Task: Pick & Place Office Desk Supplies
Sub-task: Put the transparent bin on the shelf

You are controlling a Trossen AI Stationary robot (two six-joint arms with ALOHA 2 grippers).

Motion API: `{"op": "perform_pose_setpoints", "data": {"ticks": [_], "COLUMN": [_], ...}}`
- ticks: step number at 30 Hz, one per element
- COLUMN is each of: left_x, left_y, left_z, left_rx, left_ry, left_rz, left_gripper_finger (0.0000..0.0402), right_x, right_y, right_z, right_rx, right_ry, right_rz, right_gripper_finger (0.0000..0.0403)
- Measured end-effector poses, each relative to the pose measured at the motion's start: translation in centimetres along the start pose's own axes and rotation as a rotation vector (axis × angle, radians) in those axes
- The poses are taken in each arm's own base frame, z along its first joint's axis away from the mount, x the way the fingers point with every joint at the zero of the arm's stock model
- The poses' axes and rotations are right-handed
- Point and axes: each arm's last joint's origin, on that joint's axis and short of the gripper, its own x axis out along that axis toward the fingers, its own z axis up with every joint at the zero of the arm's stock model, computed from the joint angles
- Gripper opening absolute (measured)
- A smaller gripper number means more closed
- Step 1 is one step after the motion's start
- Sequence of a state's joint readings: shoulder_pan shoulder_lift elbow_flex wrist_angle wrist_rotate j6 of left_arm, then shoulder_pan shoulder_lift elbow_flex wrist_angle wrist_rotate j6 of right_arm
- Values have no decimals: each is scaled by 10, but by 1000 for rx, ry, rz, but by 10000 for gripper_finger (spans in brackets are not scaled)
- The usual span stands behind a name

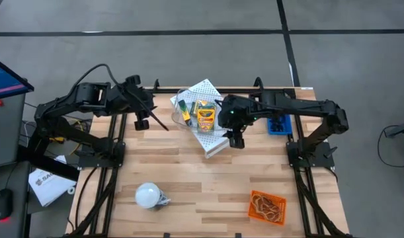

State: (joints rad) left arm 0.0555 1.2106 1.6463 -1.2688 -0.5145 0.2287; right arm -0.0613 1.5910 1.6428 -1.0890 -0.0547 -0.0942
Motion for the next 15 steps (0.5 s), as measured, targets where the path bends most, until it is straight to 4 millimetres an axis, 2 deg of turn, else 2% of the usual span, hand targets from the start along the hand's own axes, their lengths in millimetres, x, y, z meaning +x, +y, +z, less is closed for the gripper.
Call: {"op": "perform_pose_setpoints", "data": {"ticks": [9, 15], "left_x": [0, 0], "left_y": [1, 1], "left_z": [4, 4], "left_rx": [-19, -20], "left_ry": [-42, -42], "left_rz": [-6, -6], "left_gripper_finger": [151, 144], "right_x": [0, -1], "right_y": [-8, -8], "right_z": [-7, -9], "right_rx": [-99, -167], "right_ry": [73, 98], "right_rz": [-37, -49], "right_gripper_finger": [165, 118]}}
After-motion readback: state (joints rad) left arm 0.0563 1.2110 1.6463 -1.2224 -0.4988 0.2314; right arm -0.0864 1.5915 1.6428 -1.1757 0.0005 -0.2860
